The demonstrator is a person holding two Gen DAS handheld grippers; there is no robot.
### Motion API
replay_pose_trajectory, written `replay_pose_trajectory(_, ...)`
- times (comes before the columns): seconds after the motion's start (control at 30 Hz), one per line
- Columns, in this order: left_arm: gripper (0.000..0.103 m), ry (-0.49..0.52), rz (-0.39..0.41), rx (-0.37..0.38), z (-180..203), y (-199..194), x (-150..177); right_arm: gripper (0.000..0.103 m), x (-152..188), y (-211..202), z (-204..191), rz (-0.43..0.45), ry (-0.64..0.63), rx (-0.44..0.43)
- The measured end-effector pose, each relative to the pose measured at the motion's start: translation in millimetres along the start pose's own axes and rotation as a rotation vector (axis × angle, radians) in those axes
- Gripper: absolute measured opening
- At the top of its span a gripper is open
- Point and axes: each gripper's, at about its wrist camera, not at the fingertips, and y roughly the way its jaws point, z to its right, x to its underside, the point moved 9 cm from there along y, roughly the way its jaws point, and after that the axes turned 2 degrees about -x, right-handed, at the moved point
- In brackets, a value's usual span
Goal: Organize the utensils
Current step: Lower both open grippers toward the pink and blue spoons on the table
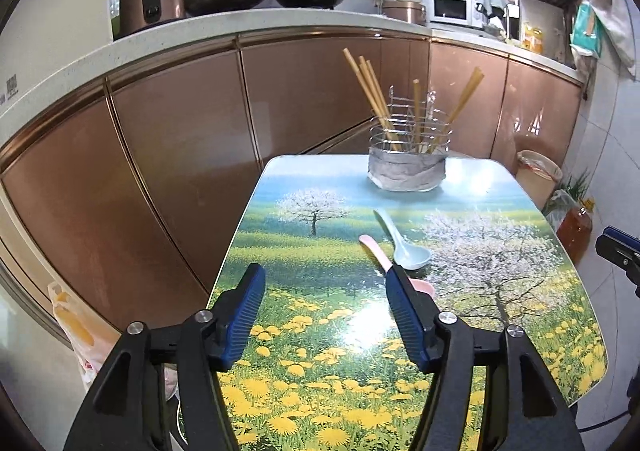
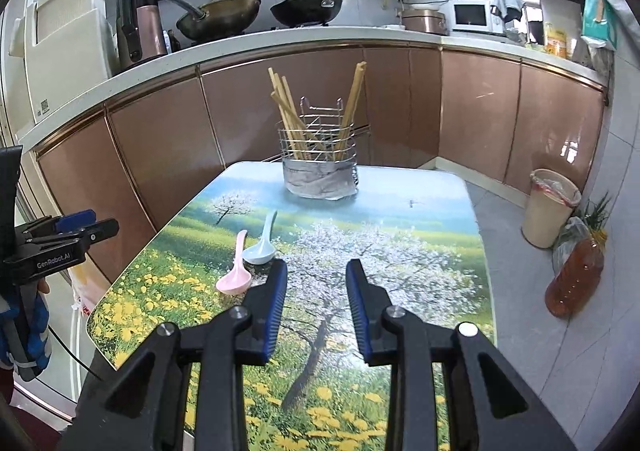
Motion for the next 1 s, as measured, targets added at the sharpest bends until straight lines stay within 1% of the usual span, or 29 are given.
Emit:
replay_pose_trajectory(0.07, 0.069, 0.005, 0.018, 0.000, 2, -7, 0, 0.029, -1, -5, 1, 0.007, 0.003, 0.007)
replay_pose_trajectory(0.13, 0.071, 0.009, 0.036, -0.005, 3, -13, -1, 0.029, -2, -7, 0, 0.009, 0.001, 0.008)
replay_pose_trajectory(0.3, 0.072, 0.005, 0.057, -0.007, 5, -22, -3, 0.029, 1, -12, -7, 0.010, -0.016, 0.007)
replay_pose_trajectory(0.47, 0.072, 0.012, 0.049, -0.009, 8, -19, -3, 0.029, 1, -11, -8, 0.005, -0.018, 0.007)
replay_pose_trajectory(0.7, 0.072, 0.008, -0.003, -0.013, 10, 6, -2, 0.029, -1, 7, -8, -0.027, -0.022, 0.001)
replay_pose_trajectory(1.0, 0.072, -0.006, -0.051, -0.005, 8, 46, -3, 0.029, -7, 48, -12, -0.082, -0.029, -0.012)
